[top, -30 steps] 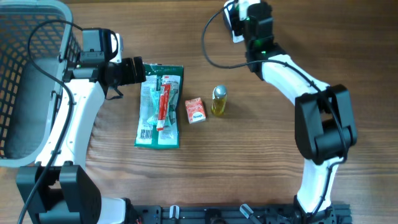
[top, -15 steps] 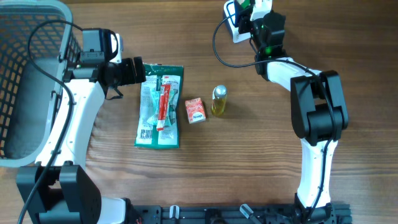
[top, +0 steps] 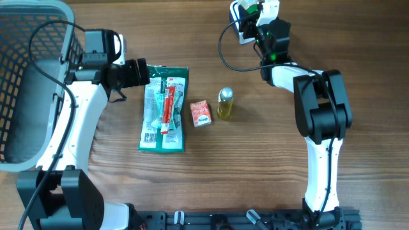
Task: Scan the item barcode
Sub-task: 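Move the jar right and set it down on the table, release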
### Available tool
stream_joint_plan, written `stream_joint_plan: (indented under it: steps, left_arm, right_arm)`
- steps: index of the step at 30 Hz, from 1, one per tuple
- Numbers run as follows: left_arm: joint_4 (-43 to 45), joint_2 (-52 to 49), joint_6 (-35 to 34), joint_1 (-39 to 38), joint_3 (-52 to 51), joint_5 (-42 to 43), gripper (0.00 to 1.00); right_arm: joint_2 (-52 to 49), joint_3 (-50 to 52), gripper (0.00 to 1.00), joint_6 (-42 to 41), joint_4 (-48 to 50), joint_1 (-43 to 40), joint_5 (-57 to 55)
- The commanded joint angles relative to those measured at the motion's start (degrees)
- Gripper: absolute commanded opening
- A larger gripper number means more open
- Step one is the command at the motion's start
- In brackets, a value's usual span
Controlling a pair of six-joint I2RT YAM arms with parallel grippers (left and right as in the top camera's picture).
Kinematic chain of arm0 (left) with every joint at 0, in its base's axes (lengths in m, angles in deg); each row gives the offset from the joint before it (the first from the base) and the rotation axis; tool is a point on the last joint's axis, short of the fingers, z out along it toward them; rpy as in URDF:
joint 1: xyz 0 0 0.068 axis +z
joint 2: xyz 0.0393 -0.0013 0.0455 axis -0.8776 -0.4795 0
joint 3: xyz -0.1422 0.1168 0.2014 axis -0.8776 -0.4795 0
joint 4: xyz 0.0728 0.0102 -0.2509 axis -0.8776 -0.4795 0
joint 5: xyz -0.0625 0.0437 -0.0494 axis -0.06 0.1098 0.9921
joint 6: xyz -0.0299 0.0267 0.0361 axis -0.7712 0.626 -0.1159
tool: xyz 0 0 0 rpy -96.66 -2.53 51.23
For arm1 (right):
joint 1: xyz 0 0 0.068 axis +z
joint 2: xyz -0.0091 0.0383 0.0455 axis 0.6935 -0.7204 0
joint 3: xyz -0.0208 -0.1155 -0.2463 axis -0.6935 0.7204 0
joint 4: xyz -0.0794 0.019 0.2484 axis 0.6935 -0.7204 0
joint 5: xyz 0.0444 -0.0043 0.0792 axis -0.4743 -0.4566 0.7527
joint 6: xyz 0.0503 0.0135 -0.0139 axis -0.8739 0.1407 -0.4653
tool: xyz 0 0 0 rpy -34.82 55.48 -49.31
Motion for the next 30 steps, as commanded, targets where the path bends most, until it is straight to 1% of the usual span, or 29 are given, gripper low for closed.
stream_joint_plan:
  steps: [1, 3, 6, 7, 8, 9, 12, 13, 16, 17, 19, 21, 22, 23, 24, 26, 28, 30]
  left_arm:
    - [0.15, 0.22, 0.94, 0.20, 0.42, 0.46, 1.00]
    - [0.13, 0.22, 0.94, 0.20, 0.42, 0.46, 1.00]
    - [0.15, 0.22, 0.94, 0.20, 0.42, 0.46, 1.00]
    - [0.13, 0.22, 0.94, 0.20, 0.42, 0.46, 1.00]
    - [0.15, 0.22, 0.94, 0.20, 0.42, 0.46, 1.00]
    - [0.13, 0.22, 0.94, 0.20, 0.42, 0.46, 1.00]
    - [0.15, 0.22, 0.94, 0.20, 0.42, 0.46, 1.00]
    - [0.15, 0.22, 0.94, 0.20, 0.42, 0.46, 1.00]
    - [0.15, 0.22, 0.94, 0.20, 0.42, 0.46, 1.00]
    - [0.13, 0.22, 0.94, 0.20, 0.42, 0.46, 1.00]
    - [0.15, 0.22, 0.94, 0.20, 0.42, 0.46, 1.00]
    - [0.13, 0.22, 0.94, 0.20, 0.42, 0.46, 1.00]
    - [0.15, 0.22, 0.94, 0.20, 0.42, 0.46, 1.00]
    - [0.13, 0.22, 0.94, 0.20, 0.42, 0.44, 0.99]
    - [0.15, 0.22, 0.94, 0.20, 0.42, 0.46, 1.00]
    - [0.13, 0.22, 0.94, 0.20, 0.42, 0.46, 1.00]
    - [0.13, 0.22, 0.94, 0.20, 0.42, 0.46, 1.00]
    - [0.13, 0.22, 0.94, 0.20, 0.42, 0.46, 1.00]
  right_arm:
    - [0.33, -1.07, 0.04, -1.25, 5.40, -0.02, 0.98]
    - [2.86, -1.07, 0.04, -1.27, 3.76, -0.02, 1.03]
    - [10.08, -1.07, 0.04, -1.05, -4.61, -0.04, 3.34]
    - [13.53, -1.07, 0.04, -1.03, -9.11, -0.02, 3.34]
    - [19.23, -1.07, 0.04, -1.07, -17.16, -0.02, 3.37]
    - [22.60, -1.07, 0.04, -1.11, -22.36, -0.02, 3.37]
    - [35.65, -1.07, 0.04, -1.25, -46.49, -0.04, 3.32]
    - [38.12, -1.07, 0.04, -1.22, -51.39, -0.04, 3.32]
    - [48.00, -1.07, 0.04, -2.56, -75.82, -0.09, 3.28]
    - [49.96, -1.07, 0.05, -4.44, -83.14, -0.09, 3.06]
    - [51.56, -1.07, 0.10, -6.88, -96.37, -0.09, 2.08]
    - [50.99, -0.66, 0.10, -9.90, -108.67, -0.09, -0.52]
    - [50.51, 0.04, 0.11, -11.41, -112.87, -0.09, -1.29]
    - [50.10, 1.31, 0.14, -12.52, -115.93, -0.09, -1.53]
    - [49.99, 3.04, 0.15, -13.40, -116.91, -0.07, -1.53]
    - [49.99, 7.21, 0.19, -14.84, -116.83, -0.07, -1.73]
    - [49.99, 10.78, 0.25, -15.23, -115.99, -0.09, -1.77]
    - [49.99, 14.23, 0.26, -16.81, -114.20, -0.09, -3.69]
